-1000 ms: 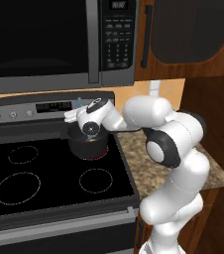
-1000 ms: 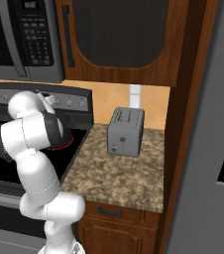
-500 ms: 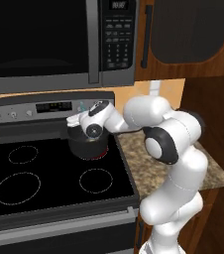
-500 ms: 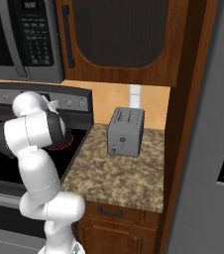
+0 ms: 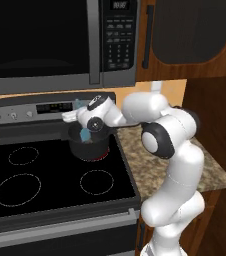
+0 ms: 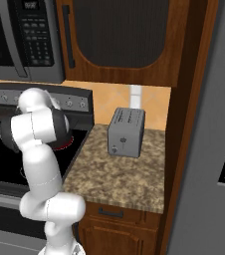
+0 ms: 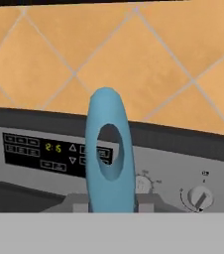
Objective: Put the cucumber and cucumber in the pot. Retrieve the spatula and lightly stir the vegetables in the pot.
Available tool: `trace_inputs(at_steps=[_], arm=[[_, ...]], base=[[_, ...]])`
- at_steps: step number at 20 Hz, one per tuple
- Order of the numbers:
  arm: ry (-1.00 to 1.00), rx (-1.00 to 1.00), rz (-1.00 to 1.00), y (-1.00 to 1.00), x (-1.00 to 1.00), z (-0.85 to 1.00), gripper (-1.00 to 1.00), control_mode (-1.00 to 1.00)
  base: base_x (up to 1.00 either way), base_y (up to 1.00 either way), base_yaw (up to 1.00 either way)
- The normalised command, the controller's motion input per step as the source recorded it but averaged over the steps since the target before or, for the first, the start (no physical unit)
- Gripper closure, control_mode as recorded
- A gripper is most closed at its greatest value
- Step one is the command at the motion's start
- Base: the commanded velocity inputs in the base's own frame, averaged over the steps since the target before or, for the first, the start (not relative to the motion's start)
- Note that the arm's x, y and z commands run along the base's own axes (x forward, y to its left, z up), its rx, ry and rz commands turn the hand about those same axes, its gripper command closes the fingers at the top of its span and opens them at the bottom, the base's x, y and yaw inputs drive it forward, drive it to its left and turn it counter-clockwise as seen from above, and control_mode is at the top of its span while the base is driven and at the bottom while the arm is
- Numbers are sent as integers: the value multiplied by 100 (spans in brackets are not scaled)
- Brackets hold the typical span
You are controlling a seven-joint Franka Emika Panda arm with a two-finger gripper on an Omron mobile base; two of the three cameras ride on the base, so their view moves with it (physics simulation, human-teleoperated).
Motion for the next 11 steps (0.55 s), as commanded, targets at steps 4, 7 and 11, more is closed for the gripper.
trace_inputs(at_steps=[4,7,11], arm=[[12,0,0,-1,-2,-22,100,-100],[12,-4,0,-4,4,-67,100,-100],[-7,-18,0,0,15,-35,100,-100]], base=[[0,0,0],[0,0,0],[0,0,0]])
